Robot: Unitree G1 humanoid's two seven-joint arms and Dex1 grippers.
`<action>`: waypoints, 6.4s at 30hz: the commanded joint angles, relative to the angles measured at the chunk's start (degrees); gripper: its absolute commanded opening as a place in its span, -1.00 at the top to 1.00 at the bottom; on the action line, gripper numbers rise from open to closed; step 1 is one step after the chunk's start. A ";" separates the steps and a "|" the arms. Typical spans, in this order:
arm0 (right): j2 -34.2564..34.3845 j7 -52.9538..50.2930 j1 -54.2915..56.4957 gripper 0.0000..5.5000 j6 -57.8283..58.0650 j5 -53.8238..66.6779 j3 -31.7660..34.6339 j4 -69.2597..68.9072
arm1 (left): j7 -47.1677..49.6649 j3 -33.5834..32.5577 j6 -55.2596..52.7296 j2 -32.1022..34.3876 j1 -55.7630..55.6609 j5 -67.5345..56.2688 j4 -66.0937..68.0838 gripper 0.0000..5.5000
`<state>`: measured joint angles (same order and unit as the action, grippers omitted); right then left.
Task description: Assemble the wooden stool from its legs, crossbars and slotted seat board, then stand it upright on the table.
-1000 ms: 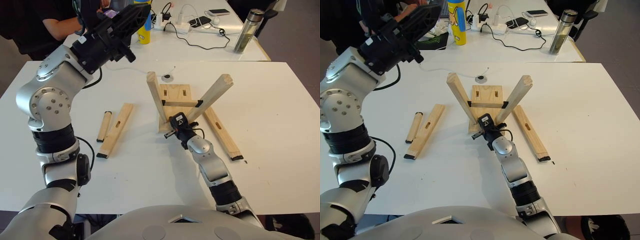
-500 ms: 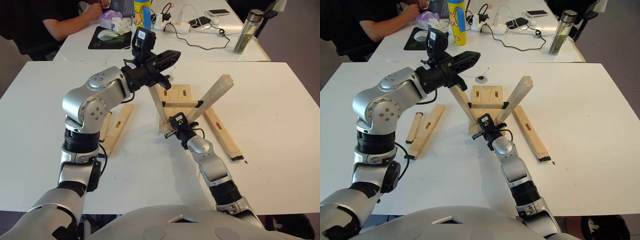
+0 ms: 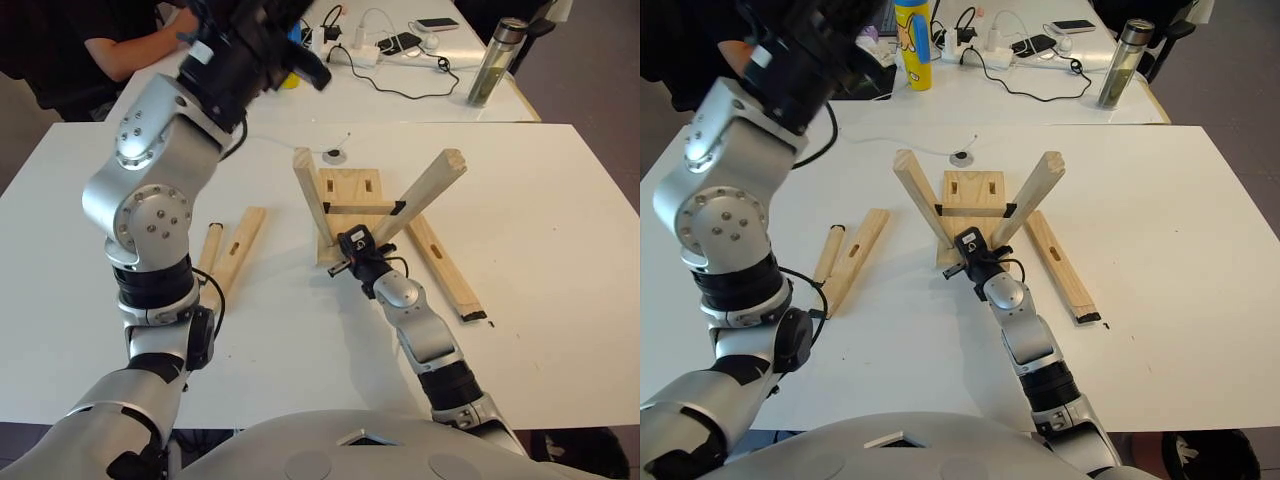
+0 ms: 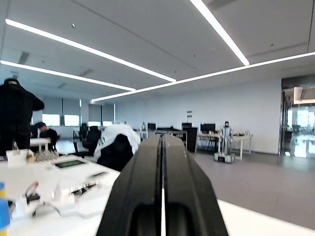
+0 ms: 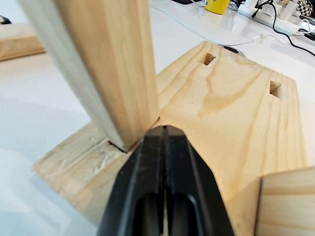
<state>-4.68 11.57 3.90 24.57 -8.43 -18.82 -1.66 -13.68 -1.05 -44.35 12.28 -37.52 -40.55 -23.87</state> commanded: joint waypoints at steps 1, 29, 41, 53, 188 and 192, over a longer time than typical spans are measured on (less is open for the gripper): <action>-1.58 1.99 -6.34 1.00 7.66 0.23 -1.50 6.36 | 2.11 10.46 -9.33 2.07 9.65 4.86 3.57 0.99; -9.10 -1.43 -22.98 1.00 -10.83 16.49 28.81 -31.88 | 15.54 4.43 12.62 -5.84 40.77 24.49 -21.10 0.99; -4.64 -10.74 -9.80 1.00 -2.64 13.41 27.19 -32.80 | 16.78 3.52 13.04 -5.34 33.77 31.66 -18.81 0.99; -3.50 -12.28 -9.83 1.00 -2.79 12.25 26.93 -34.46 | 17.17 0.45 8.51 -7.28 37.63 31.15 -17.00 0.99; -35.08 47.81 17.06 1.00 -8.63 -2.09 -1.31 9.45 | -24.30 28.51 3.46 25.68 24.35 41.63 6.98 0.99; -34.47 50.33 14.72 1.00 -5.24 -0.34 -3.22 3.97 | -23.32 27.68 3.72 22.62 23.56 41.72 8.46 0.99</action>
<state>-39.69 58.91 22.32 16.82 -9.58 -18.70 3.89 -37.69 27.22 -40.90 36.40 -13.07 0.74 -16.51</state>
